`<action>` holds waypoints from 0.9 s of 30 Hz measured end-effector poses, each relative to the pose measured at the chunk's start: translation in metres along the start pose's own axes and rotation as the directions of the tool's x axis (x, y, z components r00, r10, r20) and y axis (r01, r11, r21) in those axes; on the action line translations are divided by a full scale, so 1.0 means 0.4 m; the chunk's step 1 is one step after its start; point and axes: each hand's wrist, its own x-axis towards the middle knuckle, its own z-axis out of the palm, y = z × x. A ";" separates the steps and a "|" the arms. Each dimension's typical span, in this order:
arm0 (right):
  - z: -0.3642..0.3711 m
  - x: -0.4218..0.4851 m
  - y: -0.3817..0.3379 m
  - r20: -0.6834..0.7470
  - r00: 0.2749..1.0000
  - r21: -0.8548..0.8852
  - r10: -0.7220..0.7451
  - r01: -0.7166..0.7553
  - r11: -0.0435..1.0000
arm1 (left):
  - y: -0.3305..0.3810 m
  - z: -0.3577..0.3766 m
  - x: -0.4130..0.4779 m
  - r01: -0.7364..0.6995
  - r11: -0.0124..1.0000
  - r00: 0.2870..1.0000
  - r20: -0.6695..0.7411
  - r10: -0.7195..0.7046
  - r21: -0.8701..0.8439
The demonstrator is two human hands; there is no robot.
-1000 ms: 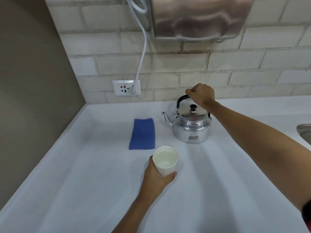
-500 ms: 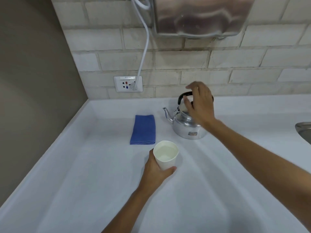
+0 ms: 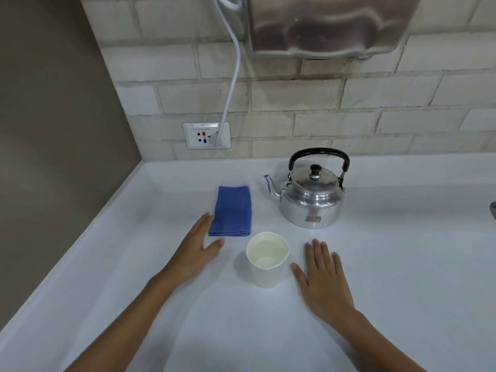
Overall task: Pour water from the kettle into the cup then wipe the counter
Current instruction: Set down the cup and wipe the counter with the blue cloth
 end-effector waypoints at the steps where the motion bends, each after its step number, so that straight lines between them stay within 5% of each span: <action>1: -0.001 0.000 0.000 0.005 1.000 -0.010 0.002 -0.002 1.000 | 0.007 0.012 0.044 -0.027 0.999 1.000 0.009 0.026 0.028; 13: 0.000 -0.008 -0.009 -0.059 0.998 0.036 0.021 -0.019 0.999 | -0.018 0.179 0.391 -0.009 0.829 0.999 0.050 -0.023 0.558; 18: -0.006 -0.009 -0.009 -0.068 0.998 0.016 0.015 -0.014 1.000 | 0.006 0.202 0.363 -0.123 0.819 0.981 0.192 0.016 0.561; 24: -0.008 -0.012 -0.010 -0.044 0.999 0.034 0.011 -0.010 0.999 | -0.035 0.168 0.156 -0.519 0.668 0.851 0.394 0.347 0.533; 27: -0.007 -0.010 -0.012 -0.041 0.999 0.039 0.014 -0.013 0.999 | -0.067 0.090 0.115 -0.531 0.720 0.837 0.412 0.361 0.446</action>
